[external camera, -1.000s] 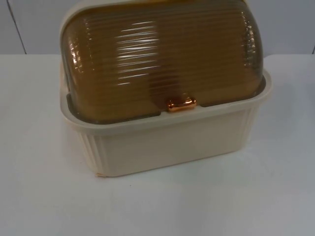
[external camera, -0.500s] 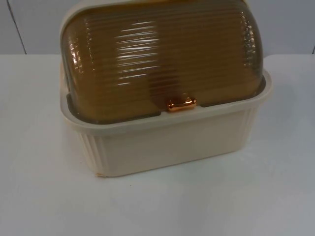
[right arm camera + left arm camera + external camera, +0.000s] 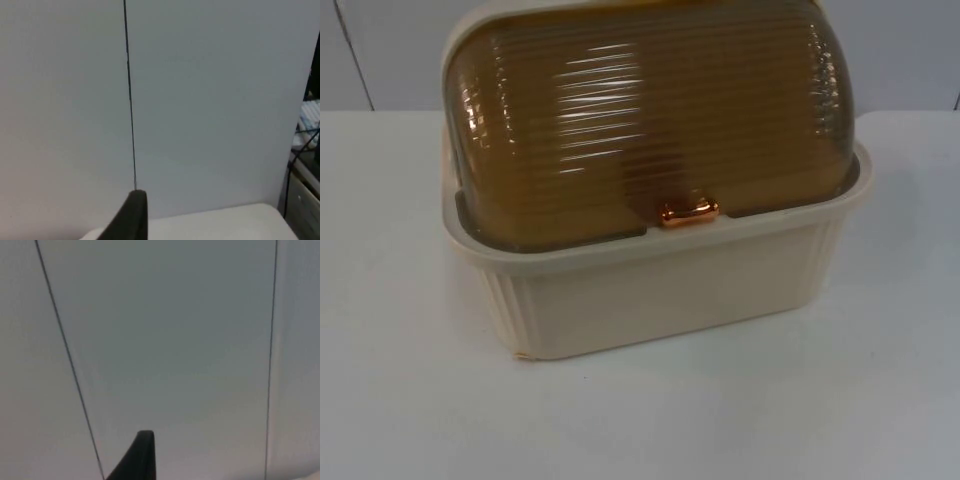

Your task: Open the box lid with the left hand, place the block into the box with the right hand, then close the box lid with the left hand.

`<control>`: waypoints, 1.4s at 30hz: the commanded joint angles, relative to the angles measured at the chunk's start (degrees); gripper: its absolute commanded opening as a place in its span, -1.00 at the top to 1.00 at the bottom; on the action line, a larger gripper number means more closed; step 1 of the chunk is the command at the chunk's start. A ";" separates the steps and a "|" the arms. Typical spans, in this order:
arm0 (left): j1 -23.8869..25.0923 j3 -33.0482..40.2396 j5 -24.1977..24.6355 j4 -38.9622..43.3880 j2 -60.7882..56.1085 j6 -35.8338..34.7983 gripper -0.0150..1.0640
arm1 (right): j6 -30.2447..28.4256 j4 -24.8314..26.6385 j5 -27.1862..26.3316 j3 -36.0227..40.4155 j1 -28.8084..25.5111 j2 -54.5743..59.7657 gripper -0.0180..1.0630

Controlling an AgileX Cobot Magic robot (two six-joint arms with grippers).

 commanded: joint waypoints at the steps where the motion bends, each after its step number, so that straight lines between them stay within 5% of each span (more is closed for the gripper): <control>1: -0.34 -0.35 -0.45 0.43 -2.28 -0.08 -0.93 | 0.07 -0.28 -0.51 0.05 -0.21 -1.84 -0.86; 10: -0.34 -0.35 -0.84 -0.21 -17.29 4.74 -0.93 | 0.07 -0.48 -3.31 -0.41 1.17 -11.18 -0.86; 17: -0.34 -0.35 0.38 -2.50 -28.53 5.90 -0.93 | -0.43 -0.21 -3.18 -0.81 16.80 -20.55 -0.86; 22: -0.34 -0.35 2.83 -3.55 -31.68 6.49 -0.93 | -3.41 -0.58 -2.94 -0.81 21.63 -27.51 -0.86; 25: -0.34 -0.35 2.94 -5.85 -32.53 8.93 -0.93 | -5.68 -0.34 -3.42 -0.81 21.78 -29.91 -0.86; 29: -0.21 -0.35 2.94 -19.72 -35.55 24.97 -0.93 | -9.06 0.27 -4.76 -0.81 20.00 -34.57 -0.86; 31: -0.21 -0.35 3.48 -23.33 -36.72 27.36 -0.93 | -9.62 1.34 -4.65 -0.81 17.70 -36.65 -0.86; 38: -0.21 -0.35 9.50 -17.54 -39.21 21.71 -0.93 | -12.03 3.00 1.81 -0.81 13.37 -39.32 -0.86; 42: -0.21 -0.35 15.16 -3.69 -40.90 11.83 -0.93 | -13.94 4.23 9.56 -1.40 12.79 -39.32 -0.86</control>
